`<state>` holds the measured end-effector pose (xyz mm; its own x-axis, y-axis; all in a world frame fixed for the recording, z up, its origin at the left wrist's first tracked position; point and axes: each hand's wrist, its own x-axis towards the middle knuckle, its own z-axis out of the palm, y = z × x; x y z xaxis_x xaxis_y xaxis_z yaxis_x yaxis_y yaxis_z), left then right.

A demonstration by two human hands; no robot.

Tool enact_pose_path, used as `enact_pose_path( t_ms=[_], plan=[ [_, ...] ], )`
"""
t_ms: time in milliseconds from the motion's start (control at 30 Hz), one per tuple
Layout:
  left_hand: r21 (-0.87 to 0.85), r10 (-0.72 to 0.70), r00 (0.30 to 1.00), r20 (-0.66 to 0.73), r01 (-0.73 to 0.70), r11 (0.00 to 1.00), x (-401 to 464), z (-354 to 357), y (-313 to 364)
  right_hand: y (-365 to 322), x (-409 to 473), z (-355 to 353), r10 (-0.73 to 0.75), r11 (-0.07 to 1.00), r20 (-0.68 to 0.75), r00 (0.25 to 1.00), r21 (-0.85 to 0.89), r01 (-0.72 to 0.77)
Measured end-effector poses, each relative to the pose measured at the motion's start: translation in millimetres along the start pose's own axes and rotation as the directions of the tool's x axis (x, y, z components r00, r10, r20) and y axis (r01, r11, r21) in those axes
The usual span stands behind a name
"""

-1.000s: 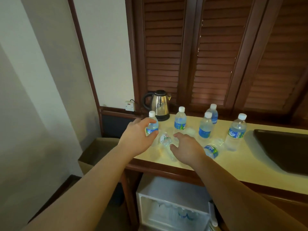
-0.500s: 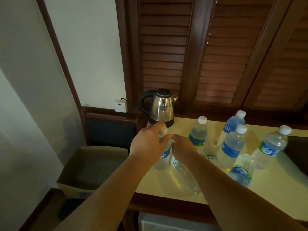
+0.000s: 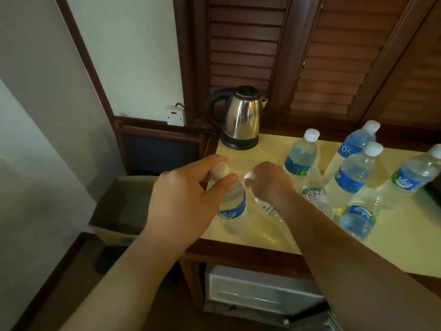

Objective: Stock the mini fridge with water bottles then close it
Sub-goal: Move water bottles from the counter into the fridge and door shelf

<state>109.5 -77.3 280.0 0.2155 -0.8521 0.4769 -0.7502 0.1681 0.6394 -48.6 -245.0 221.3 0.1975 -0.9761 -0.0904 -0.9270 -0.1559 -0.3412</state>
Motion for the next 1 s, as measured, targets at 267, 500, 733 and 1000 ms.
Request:
enact_pose_path(
  t_ms=[267, 500, 733, 1000],
  plan=[
    [0.103, 0.018, 0.990, -0.142, -0.003, 0.995, -104, -1, 51, 82, -166, -45, -0.158, 0.940, -0.272, 0.949, 0.254, 0.229],
    [0.080, -0.081, 0.988, -0.131, 0.092, 0.993, -214, 43, 68, 167, -267, 19, -0.174, 0.885, -0.346, 0.922, 0.356, 0.300],
    [0.055, -0.192, 0.977, 0.091, 0.188, 0.981, -296, 114, 15, 215, -308, 128, -0.118, 0.892, -0.314, 0.942, 0.383, 0.239],
    [0.078, -0.200, 0.963, 0.182, 0.189, 0.979, -356, 236, -104, 271, -295, 294, -0.029, 0.891, -0.239, 0.971, 0.434, 0.133]
  ],
)
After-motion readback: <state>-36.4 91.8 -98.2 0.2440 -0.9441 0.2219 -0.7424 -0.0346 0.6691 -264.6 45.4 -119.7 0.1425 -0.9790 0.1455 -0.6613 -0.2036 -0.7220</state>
